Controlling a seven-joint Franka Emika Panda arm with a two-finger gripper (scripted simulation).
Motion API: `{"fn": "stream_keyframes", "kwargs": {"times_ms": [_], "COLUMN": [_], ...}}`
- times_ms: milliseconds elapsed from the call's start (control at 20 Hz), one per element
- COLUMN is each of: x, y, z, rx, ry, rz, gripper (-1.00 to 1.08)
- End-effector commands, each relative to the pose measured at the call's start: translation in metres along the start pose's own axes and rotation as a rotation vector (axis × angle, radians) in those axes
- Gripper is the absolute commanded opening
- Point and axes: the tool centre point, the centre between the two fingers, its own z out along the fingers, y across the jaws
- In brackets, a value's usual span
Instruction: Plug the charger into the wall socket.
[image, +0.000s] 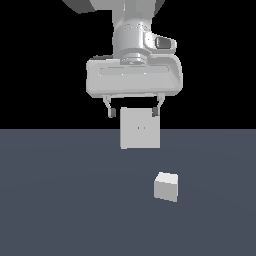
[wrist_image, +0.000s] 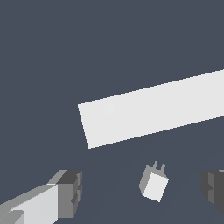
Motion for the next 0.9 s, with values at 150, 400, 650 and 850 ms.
{"fn": "stream_keyframes", "kwargs": {"times_ms": [150,400,650,850], "x": [-0.017,-0.038,-0.056,-0.066], "y": [0.015,0.03,0.041,0.046], "z": [0.016,0.035,0.052,0.062], "rx": [0.001,0.002,0.003,0.003], "ry": [0.029,0.064,0.094,0.11], "rz": [0.085,0.185,0.27,0.318], "gripper": [1.0,1.0,1.0,1.0]}}
